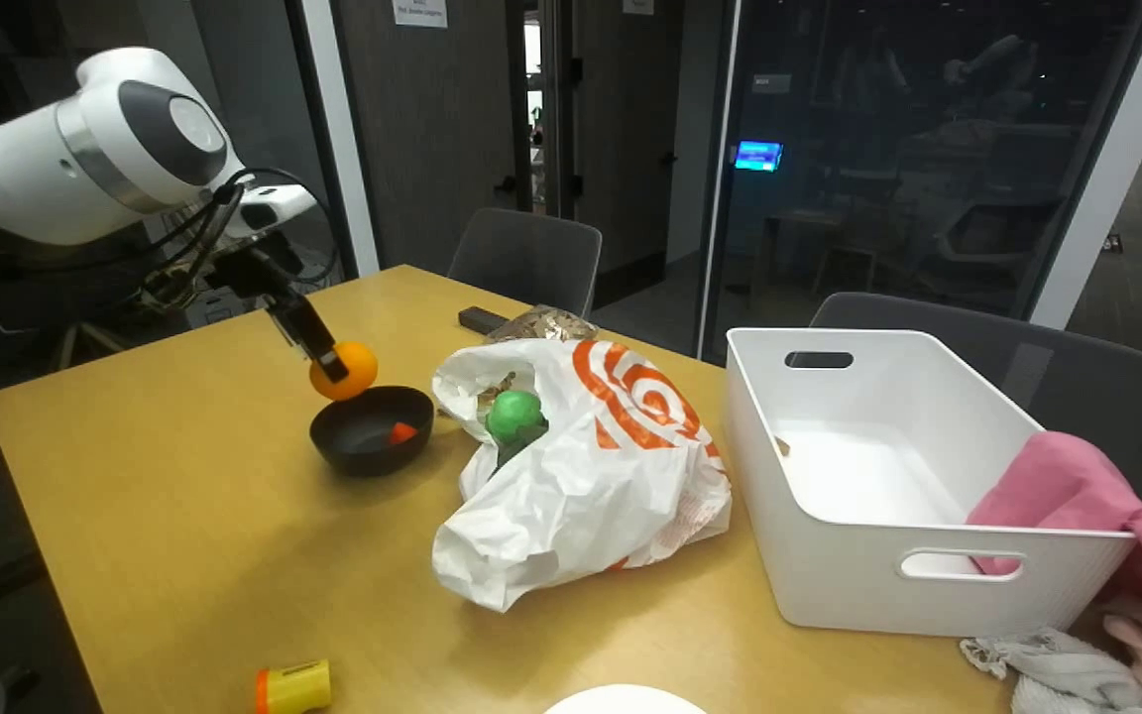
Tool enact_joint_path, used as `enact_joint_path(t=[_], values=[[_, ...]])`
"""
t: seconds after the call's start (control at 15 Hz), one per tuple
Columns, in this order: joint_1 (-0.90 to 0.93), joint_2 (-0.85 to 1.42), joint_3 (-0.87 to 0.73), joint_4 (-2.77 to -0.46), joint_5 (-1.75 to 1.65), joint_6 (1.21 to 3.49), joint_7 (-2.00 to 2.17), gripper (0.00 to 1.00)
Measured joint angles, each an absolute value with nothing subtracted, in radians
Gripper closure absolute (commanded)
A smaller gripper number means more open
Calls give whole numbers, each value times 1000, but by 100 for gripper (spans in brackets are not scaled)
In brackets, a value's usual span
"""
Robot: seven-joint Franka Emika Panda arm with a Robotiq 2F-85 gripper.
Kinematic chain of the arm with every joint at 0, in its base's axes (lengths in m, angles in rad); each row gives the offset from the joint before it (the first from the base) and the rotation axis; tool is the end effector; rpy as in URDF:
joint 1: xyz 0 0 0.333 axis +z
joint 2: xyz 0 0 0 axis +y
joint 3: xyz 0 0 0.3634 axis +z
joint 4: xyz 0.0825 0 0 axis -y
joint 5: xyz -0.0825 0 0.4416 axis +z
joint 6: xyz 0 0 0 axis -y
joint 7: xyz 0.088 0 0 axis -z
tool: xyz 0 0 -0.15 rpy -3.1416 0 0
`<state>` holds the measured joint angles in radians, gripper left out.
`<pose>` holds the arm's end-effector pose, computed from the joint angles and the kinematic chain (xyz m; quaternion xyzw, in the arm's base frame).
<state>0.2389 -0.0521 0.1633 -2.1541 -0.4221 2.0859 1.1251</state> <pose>0.5434 0.1928 0.4027 0.9509 -0.2477 0.1221 0.1400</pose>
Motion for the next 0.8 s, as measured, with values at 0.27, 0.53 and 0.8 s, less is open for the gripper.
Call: enact_joint_path(t=[0.27, 0.53, 0.8], values=[[163, -55, 116, -2153, -430, 2064, 1017, 46], [40, -33, 26, -2111, -474, 2072, 830, 46], [-5, 67, -9, -2056, -443, 2216, 682, 46]])
